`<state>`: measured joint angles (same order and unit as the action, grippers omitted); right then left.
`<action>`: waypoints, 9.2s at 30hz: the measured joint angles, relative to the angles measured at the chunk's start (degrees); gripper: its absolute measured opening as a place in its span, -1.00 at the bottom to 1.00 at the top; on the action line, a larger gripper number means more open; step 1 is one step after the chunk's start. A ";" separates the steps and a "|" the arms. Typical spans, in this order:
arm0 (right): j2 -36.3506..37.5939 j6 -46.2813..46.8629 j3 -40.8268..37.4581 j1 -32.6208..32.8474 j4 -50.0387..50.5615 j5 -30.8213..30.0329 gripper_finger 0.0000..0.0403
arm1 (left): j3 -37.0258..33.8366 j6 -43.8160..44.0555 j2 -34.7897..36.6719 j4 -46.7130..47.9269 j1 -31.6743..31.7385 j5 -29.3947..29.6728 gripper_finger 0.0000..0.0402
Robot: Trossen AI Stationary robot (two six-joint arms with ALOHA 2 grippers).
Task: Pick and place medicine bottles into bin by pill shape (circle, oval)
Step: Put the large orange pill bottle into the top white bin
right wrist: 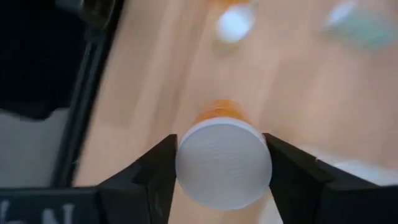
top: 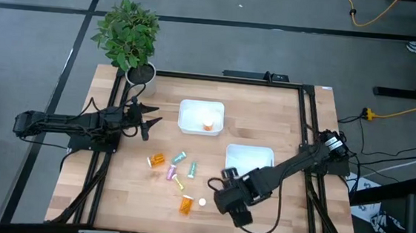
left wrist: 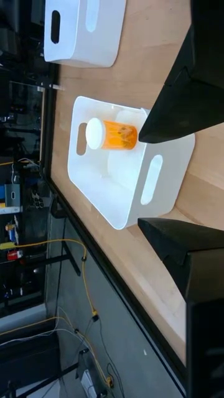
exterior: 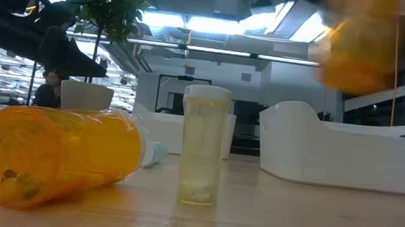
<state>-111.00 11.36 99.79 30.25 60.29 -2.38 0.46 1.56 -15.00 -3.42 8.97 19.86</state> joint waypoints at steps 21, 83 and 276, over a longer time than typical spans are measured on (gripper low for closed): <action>0.09 -20.79 7.50 -29.37 -13.16 -3.42 0.05 | 0.01 1.33 -0.01 -0.02 0.01 0.00 0.00; -14.06 -20.42 7.46 -44.33 -11.38 12.53 0.06 | -0.01 0.98 -0.27 -0.02 0.01 0.02 0.00; -13.75 21.30 16.20 5.65 24.68 -12.87 0.21 | 27.46 49.31 -53.09 28.72 -41.72 1.53 0.40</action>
<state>-124.75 32.66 115.99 35.90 84.97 -15.25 27.92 50.87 -68.09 25.30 -32.75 21.39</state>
